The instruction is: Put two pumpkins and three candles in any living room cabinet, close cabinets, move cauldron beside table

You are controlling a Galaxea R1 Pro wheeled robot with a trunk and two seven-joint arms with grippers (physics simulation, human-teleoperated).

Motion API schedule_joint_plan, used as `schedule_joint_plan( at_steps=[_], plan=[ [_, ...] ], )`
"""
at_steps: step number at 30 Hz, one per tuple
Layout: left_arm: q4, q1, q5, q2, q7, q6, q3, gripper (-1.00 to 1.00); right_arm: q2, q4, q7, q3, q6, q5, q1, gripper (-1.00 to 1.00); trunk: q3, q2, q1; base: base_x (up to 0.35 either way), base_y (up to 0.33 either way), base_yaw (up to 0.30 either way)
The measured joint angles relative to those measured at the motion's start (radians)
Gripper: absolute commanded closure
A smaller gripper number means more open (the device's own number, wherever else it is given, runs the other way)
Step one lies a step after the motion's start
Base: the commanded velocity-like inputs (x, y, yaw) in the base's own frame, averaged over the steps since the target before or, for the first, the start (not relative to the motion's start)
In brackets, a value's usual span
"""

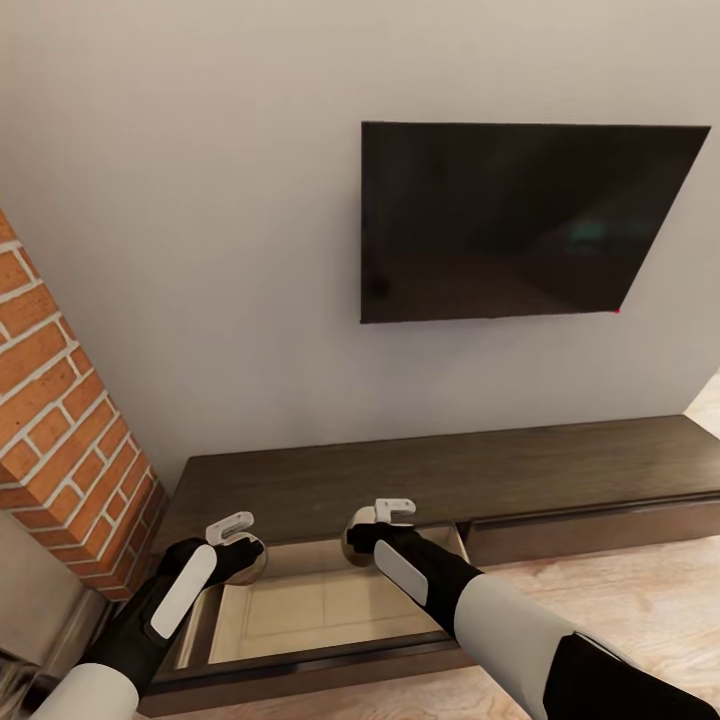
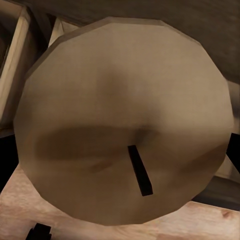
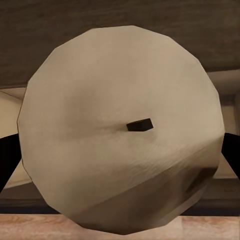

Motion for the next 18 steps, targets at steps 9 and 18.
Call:
schedule_joint_plan(
  at_steps=[9, 18],
  plan=[
    [-0.001, 0.0, 0.001, 0.003, 0.001, 0.001, 0.001, 1.0, 0.001, -0.004, 0.0, 0.0, -0.001, 0.006, 0.0, 1.0, -0.028, -0.063, 0.035, 0.0, 0.0, 0.0],
    [0.0, 0.0, 0.001, 0.003, 0.001, 0.001, 0.002, 1.0, 0.001, -0.006, 0.0, 0.0, -0.027, 0.01, 0.0, 1.0, -0.056, -0.126, 0.069, 0.0, 0.0, 0.0]
  ],
)
